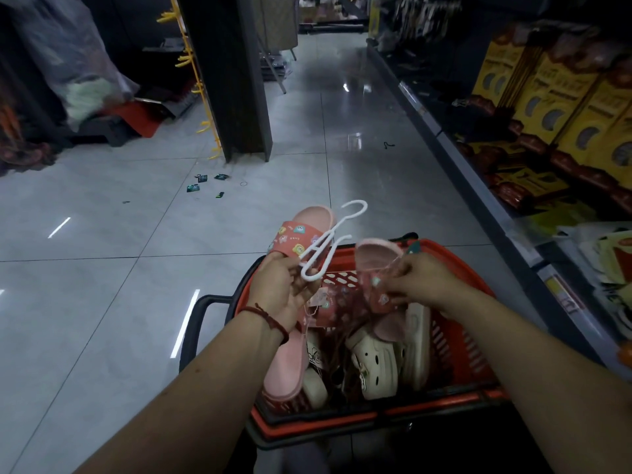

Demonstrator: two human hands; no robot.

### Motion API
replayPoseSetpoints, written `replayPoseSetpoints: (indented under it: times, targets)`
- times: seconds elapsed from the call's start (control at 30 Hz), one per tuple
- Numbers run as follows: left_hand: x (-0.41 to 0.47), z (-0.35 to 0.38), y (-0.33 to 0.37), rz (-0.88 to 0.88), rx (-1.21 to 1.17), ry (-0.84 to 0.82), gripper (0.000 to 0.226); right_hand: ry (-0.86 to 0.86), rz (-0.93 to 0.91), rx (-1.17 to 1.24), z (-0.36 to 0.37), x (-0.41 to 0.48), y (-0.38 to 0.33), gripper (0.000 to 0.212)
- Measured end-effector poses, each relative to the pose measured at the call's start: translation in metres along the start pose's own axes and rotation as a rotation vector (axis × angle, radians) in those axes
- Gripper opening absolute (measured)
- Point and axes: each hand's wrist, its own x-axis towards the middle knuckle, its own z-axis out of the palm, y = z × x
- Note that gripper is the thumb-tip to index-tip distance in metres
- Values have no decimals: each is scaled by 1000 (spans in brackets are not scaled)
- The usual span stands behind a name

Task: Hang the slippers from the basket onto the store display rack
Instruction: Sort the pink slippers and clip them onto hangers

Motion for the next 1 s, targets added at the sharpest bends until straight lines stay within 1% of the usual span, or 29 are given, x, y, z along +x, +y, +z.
replayPoseSetpoints:
  times: [0.03, 0.1, 0.13, 0.2, 0.23, 0.27, 0.3, 0.4, 0.47, 0.57, 0.63, 0.73, 0.9, 1.0]
  targets:
    - [0, -1, 1, 7, 2, 0, 20, -24, -13, -32, 1, -2, -1, 21]
    - [0, -3, 4, 15, -9, 11, 20, 15, -10, -21, 4, -1, 0, 30]
    - [0, -4, 5, 17, -11, 18, 21, 64, 6, 23, 5, 3, 1, 28]
    - [0, -5, 6, 20, 3, 29, 23, 193, 89, 126, 1, 9, 0, 18]
    - [-1, -6, 6, 20, 11, 35, 24, 248, 136, 203, -2, 11, -1, 18]
    - [-1, -7, 5, 19, 18, 39, 23, 276, 183, 304, -6, 12, -1, 24]
    - [0, -7, 4, 17, 24, 42, 22, 276, 213, 427, -8, 13, -1, 28]
    - [0, -7, 1, 25, 56, 34, 22, 269, 245, 761, -12, 10, -7, 23]
    - [-1, -4, -2, 58, 92, 16, 25, 296, 260, 861, -14, 10, -11, 18]
    - [-4, 1, -7, 150, 200, 22, 28, 293, 269, 908, -17, 10, -15, 13]
    - [-4, 2, -11, 225, 278, 39, 28, 249, 262, 907, -15, 10, -16, 12]
    - [-3, 0, -14, 305, 322, 63, 26, 166, 262, 842, -9, 9, -16, 8]
    - [0, -5, -14, 353, 333, 149, 27, 115, 262, 826, -5, 7, -22, 7]
    - [2, -5, -18, 327, 301, 144, 25, 63, 244, 816, -4, 3, -25, 9]
